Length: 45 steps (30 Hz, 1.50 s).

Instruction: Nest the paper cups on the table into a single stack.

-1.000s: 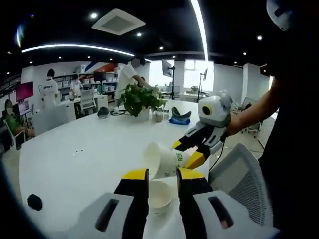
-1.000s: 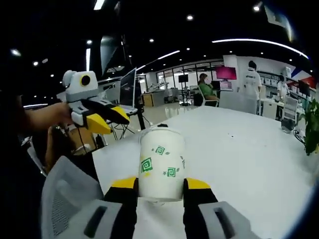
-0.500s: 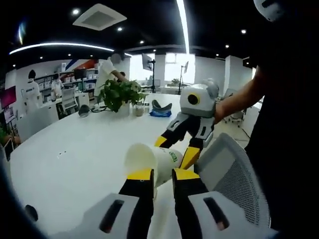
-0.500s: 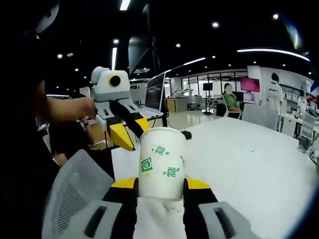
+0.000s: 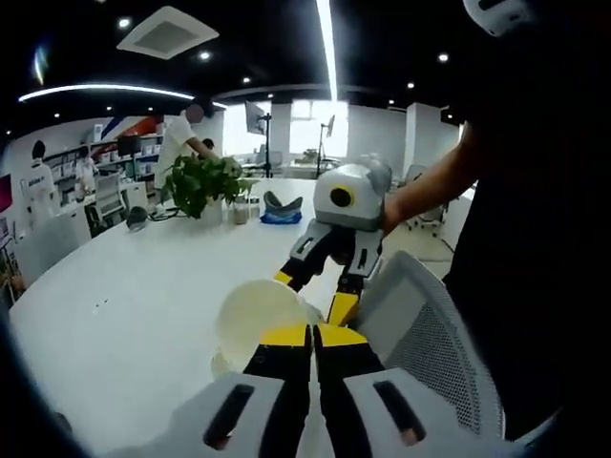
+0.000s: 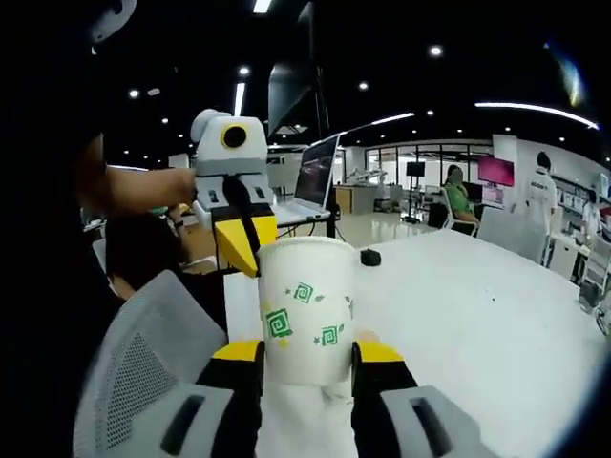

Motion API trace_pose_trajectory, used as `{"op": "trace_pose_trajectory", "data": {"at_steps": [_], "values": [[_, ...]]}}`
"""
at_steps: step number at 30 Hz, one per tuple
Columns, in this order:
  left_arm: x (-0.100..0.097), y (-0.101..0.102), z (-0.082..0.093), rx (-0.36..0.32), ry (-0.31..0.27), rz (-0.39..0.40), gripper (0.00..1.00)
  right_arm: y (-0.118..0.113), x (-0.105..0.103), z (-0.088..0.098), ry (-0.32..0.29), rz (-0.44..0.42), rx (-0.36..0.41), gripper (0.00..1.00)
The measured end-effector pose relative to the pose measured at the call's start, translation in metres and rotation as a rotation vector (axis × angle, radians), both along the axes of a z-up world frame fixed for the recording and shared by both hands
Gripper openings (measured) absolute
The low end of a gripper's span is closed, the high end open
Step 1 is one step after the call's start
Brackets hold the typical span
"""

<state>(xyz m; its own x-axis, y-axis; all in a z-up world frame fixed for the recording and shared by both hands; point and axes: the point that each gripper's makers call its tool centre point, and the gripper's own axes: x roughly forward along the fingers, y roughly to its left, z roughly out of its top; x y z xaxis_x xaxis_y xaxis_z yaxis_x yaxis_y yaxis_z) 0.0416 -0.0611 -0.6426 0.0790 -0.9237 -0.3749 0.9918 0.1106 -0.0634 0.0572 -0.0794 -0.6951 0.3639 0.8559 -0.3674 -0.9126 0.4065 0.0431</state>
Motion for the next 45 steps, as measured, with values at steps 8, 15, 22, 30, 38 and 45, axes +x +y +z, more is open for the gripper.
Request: {"op": "trace_pose_trajectory", "data": {"at_steps": [8,15,22,30,38,45], "values": [[0.007,0.002,0.002,0.048,-0.050,0.011,0.00,-0.012,0.009,-0.002,0.022,-0.064,-0.005,0.36],[0.015,0.005,-0.010,0.127,-0.079,0.019,0.00,-0.026,0.010,-0.007,0.036,-0.105,-0.011,0.42],[0.022,0.005,-0.012,0.153,-0.098,0.027,0.00,-0.035,0.009,-0.014,0.047,-0.154,-0.011,0.51],[0.035,0.013,-0.019,0.221,-0.132,0.049,0.00,-0.050,0.016,-0.019,0.073,-0.255,0.012,0.60],[0.040,0.011,-0.032,0.285,-0.152,0.032,0.00,-0.053,0.013,-0.021,0.084,-0.278,0.016,0.59],[0.040,0.002,-0.049,0.334,-0.143,0.006,0.00,-0.050,0.010,-0.022,0.093,-0.289,0.021,0.58]]}}
